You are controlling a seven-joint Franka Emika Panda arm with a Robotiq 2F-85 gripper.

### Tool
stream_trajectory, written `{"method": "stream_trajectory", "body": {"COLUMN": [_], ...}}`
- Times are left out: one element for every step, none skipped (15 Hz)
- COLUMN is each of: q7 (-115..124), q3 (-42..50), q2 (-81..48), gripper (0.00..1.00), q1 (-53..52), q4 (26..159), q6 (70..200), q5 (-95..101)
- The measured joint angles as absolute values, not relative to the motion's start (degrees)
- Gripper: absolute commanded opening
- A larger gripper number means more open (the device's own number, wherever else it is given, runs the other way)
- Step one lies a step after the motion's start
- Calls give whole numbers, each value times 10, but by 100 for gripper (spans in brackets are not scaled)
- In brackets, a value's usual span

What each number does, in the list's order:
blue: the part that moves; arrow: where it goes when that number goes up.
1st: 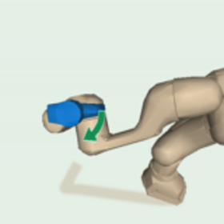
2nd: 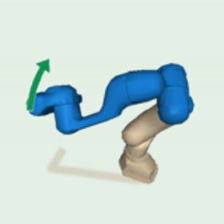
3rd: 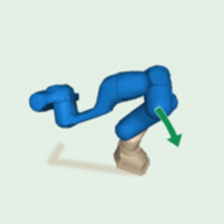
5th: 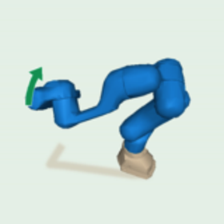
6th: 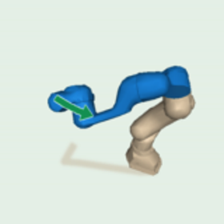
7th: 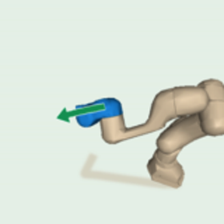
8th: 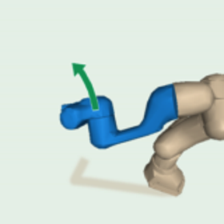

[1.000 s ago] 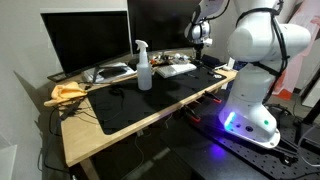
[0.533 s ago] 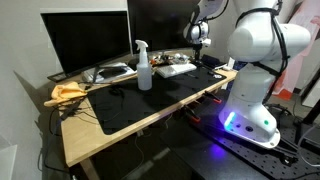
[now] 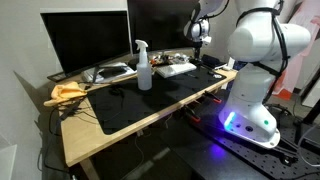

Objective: Put the mouse and the small thing that is next to it on the right side of the spray bottle

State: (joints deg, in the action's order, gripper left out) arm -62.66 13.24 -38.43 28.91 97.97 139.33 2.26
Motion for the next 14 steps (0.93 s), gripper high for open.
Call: {"method": "stream_trajectory", "body": {"q7": [-623,-617,-612,-605,-600,-591,-582,-574,-565,-557,-547,-539,-529,-521], "q3": [132,132,132,132,132,132,132,133,133,133,134,135,135,135], "q2": [-370,-352,-332,-309,-287,-264,-242,-220,-200,-181,-162,-144,-127,-112], "gripper": [44,44,44,44,44,44,44,44,44,44,44,44,69,69], "q1": [289,289,289,289,288,286,283,280,276,271,264,258,250,242], "q4": [989,1002,1016,1033,1050,1068,1086,1104,1123,1141,1159,1177,1194,1210], "q6": [1395,1395,1395,1395,1395,1395,1395,1395,1395,1395,1395,1395,1395,1395], "q5": [22,21,21,21,21,21,21,21,21,22,23,24,29,34]}}
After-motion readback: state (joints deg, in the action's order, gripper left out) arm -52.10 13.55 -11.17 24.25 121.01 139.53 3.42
